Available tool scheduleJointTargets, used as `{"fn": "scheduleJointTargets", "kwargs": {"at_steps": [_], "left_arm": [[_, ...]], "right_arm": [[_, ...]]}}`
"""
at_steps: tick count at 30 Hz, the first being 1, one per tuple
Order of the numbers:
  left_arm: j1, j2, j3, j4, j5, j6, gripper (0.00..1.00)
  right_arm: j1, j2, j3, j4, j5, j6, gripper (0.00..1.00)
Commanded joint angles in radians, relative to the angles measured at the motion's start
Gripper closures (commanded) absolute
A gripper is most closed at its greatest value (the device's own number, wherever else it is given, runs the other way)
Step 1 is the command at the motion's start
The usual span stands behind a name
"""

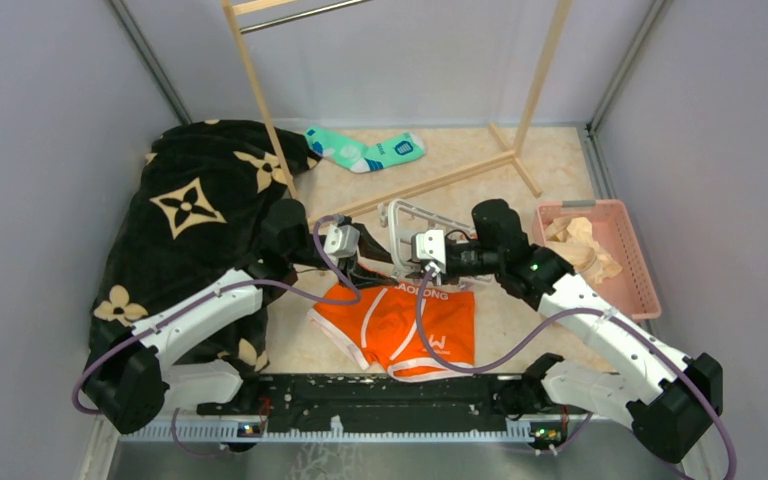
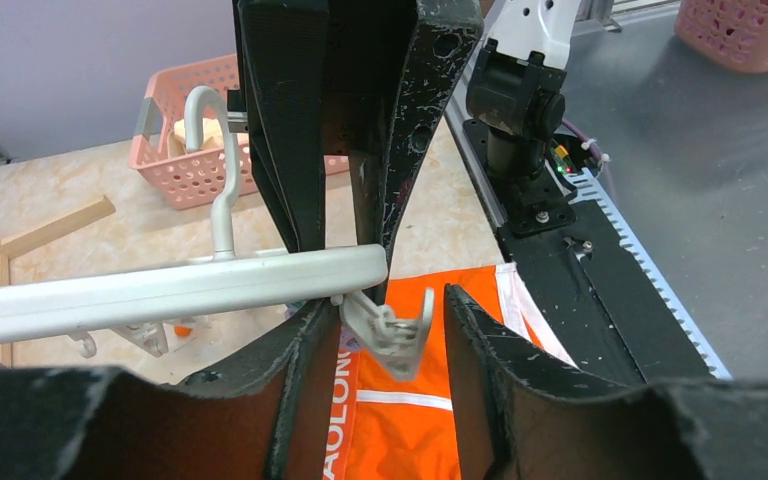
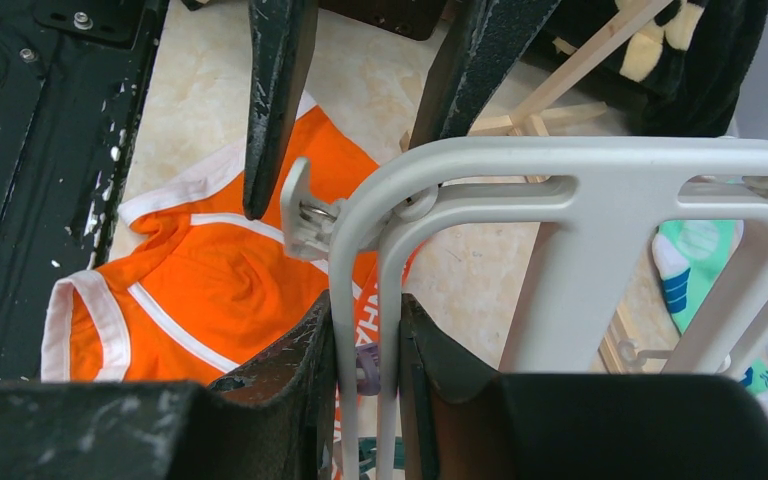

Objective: Clip the underwear to the hanger

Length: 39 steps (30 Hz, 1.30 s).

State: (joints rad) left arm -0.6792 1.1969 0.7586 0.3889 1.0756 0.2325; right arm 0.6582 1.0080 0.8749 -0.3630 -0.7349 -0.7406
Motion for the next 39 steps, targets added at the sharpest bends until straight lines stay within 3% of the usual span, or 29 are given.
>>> {"fn": "scheduleJointTargets", "kwargs": {"at_steps": [1, 8, 17, 31, 39], "left_arm": [[-0.006, 0.007, 0.033, 0.019, 0.031, -0.003, 0.54], [-0.006, 0.005, 0.026, 0.006, 0.020, -0.008, 0.65], [-0.006, 0.012, 0.010, 0.041, -0.037, -0.082, 1.00], [-0.006, 0.023, -0.018, 0.013, -0.321, -0.395, 1.00], [-0.006, -0.023, -0.089, 0.043, -0.455, -0.428, 1.00]], "right_arm": [[0.006, -0.024, 0.018, 0.092, -0.015, -0.042, 1.00], [0.006, -0.023, 0.017, 0.097, -0.009, -0.043, 1.00], [0.008, -0.028, 0.006, 0.111, 0.007, -0.043, 1.00], [0.010, 0.001, 0.004, 0.149, 0.046, -0.009, 1.00], [0.009, 0.074, 0.012, 0.198, 0.103, -0.001, 0.93]]}}
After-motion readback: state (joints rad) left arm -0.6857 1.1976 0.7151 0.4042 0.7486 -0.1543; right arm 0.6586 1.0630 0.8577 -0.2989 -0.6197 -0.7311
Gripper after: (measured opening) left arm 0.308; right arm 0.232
